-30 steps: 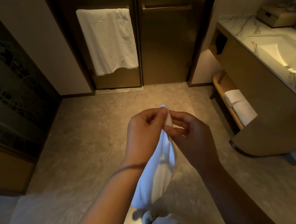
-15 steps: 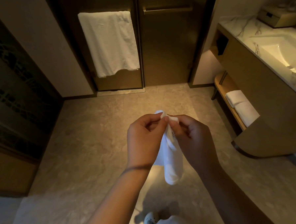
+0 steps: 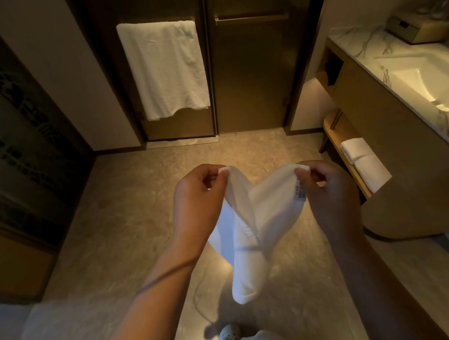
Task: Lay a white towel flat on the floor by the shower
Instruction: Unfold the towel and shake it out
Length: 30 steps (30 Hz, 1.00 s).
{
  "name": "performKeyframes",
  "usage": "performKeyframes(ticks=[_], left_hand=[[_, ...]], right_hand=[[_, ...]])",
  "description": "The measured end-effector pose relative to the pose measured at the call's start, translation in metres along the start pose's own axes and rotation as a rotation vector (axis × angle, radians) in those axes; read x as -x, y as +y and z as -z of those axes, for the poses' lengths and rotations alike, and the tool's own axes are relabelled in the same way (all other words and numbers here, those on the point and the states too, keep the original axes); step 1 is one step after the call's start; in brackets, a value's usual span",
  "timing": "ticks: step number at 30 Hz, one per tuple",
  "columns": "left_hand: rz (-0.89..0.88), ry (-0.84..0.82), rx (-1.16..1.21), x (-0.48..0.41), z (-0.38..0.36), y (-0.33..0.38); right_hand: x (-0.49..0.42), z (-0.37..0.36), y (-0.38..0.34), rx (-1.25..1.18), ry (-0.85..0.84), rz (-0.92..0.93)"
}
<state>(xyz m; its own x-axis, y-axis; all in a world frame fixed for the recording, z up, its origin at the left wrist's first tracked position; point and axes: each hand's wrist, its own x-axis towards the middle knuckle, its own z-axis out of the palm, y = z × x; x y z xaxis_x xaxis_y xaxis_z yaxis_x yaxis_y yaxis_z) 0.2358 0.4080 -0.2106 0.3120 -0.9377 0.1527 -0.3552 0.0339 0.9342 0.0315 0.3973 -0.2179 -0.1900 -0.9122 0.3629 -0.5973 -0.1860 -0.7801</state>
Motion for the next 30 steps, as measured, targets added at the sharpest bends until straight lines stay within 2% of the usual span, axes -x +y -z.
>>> performKeyframes(ticks=[19,25,30], left_hand=[[0.068,0.058,-0.242,-0.014,0.019,-0.033],[0.061,0.158,-0.28,-0.026,0.038,-0.044],[0.054,0.176,-0.286,-0.028,0.038,-0.049]], right_hand=[[-0.008,0.02,0.046,0.087,0.082,-0.084],[-0.019,0.035,0.06,0.153,0.177,-0.114],[-0.023,0.038,0.065,0.162,0.206,-0.135]])
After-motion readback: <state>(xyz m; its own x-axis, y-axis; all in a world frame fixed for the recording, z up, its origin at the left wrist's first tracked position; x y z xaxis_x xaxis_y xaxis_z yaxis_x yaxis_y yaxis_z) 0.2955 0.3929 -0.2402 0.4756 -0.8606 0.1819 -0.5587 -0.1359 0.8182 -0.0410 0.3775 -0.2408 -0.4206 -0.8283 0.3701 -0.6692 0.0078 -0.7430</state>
